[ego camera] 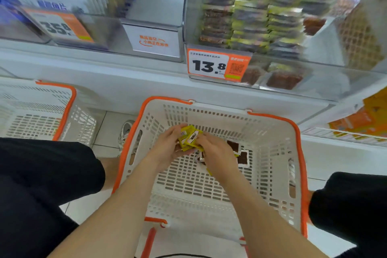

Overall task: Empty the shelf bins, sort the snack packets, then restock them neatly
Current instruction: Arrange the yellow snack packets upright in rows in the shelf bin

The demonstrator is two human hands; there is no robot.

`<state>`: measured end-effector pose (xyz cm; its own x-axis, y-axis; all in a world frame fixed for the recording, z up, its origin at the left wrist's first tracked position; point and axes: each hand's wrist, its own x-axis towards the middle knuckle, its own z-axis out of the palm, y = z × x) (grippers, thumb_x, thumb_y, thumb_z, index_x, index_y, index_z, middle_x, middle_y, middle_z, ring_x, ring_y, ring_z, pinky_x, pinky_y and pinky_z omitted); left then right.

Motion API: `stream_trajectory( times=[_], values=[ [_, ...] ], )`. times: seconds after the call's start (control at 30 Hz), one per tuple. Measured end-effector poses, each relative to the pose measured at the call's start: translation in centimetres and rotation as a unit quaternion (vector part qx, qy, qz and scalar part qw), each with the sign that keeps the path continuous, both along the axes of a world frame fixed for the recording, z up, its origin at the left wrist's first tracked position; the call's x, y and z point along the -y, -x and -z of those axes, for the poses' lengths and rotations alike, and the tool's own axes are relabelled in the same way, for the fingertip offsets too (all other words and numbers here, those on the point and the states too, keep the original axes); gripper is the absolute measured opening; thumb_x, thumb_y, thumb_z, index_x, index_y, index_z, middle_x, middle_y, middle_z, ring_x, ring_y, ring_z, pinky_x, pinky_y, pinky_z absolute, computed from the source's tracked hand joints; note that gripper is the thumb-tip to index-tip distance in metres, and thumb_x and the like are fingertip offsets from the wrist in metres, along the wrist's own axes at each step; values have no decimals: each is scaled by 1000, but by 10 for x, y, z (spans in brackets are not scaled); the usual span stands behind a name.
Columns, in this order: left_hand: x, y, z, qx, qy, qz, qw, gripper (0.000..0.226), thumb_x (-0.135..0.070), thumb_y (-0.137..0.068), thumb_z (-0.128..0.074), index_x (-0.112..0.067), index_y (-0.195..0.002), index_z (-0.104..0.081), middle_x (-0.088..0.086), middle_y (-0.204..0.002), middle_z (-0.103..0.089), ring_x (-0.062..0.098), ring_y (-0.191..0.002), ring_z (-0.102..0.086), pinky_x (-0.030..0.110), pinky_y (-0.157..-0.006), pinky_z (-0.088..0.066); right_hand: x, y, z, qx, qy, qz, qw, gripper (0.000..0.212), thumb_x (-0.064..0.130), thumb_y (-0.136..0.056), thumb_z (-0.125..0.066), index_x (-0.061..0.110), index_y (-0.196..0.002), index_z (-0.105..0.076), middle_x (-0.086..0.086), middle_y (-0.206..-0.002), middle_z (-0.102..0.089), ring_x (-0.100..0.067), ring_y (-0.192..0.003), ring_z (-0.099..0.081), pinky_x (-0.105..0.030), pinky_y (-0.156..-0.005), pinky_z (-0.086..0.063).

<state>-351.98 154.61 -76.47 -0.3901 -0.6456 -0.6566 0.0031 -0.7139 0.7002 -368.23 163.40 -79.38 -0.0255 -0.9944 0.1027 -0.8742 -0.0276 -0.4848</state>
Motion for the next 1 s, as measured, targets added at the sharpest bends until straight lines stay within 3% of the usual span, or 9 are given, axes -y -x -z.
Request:
stream_trajectory(
  times=[0.1,0.27,0.43,0.53,0.6,0.7,0.77,0.83,1.0],
  values=[
    [4,4,-25,-30,15,36,999,29,-21,-106,-60,-14,-134,-66,19,-125,-73,42,-112,-70,46,-86,-63,-1,5,-30,16,45,-40,998,57,-3,-79,-81,16,-131,-68,-3,-141,-64,-25,-131,-58,-37,-100,-56],
    [10,2,-51,-25,30,75,996,30,-14,-105,-60,-19,-134,-68,20,-125,-72,38,-108,-72,42,-81,-63,8,16,-70,-43,38,-49,997,50,-2,-74,-81,22,-118,-76,-4,-130,-70,-35,-121,-63,-51,-97,-56],
    [16,-4,-74,-21,17,130,991,36,-33,-111,-44,-16,-136,-65,20,-124,-70,24,-95,-67,32,-69,-54,15,38,-105,-109,18,-93,990,62,-14,-64,-77,26,-112,-77,3,-115,-77,-28,-119,-64,-47,-103,-49],
    [18,-9,-88,-16,7,175,984,36,-38,-109,-51,-18,-135,-66,13,-109,-72,19,-82,-65,32,-66,-52,15,40,-120,-117,49,-180,976,57,-14,-69,-75,21,-114,-74,1,-123,-74,-28,-126,-61,-47,-106,-51],
    [18,-11,-97,-24,23,219,975,32,-28,-105,-62,-23,-137,-66,11,-113,-73,19,-86,-69,33,-68,-56,10,37,-128,-124,59,-237,962,55,-9,-77,-77,20,-123,-70,-2,-142,-63,-29,-134,-55,-46,-110,-50],
    [17,-14,-102,-18,22,210,977,34,-16,-103,-65,-19,-137,-65,13,-116,-74,24,-93,-72,33,-66,-59,-1,38,-139,-78,0,-153,985,60,-8,-92,-61,27,-139,-48,-5,-153,-48,-29,-137,-48,-44,-106,-50],
    [14,-13,-99,22,39,168,985,32,-14,-102,-65,-17,-135,-65,12,-108,-76,23,-88,-73,34,-63,-60,-4,43,-145,-19,10,-33,999,36,2,-100,-55,28,-124,-47,-5,-135,-59,-28,-123,-56,-40,-95,-53],
    [12,-10,-96,43,64,136,988,28,-15,-104,-64,-14,-132,-64,11,-104,-76,24,-86,-72,36,-66,-61,-2,41,-145,35,89,23,995,30,-4,-94,-63,23,-107,-57,-2,-130,-62,-25,-124,-56,-37,-98,-50],
    [2,1,-102,-50,81,104,990,32,-20,-104,-63,-7,-133,-60,23,-124,-71,33,-109,-73,39,-79,-63,-2,22,-139,92,48,-48,993,46,-13,-77,-64,18,-108,-77,-1,-127,-67,-17,-114,-63,-27,-102,-51]
  ],
)
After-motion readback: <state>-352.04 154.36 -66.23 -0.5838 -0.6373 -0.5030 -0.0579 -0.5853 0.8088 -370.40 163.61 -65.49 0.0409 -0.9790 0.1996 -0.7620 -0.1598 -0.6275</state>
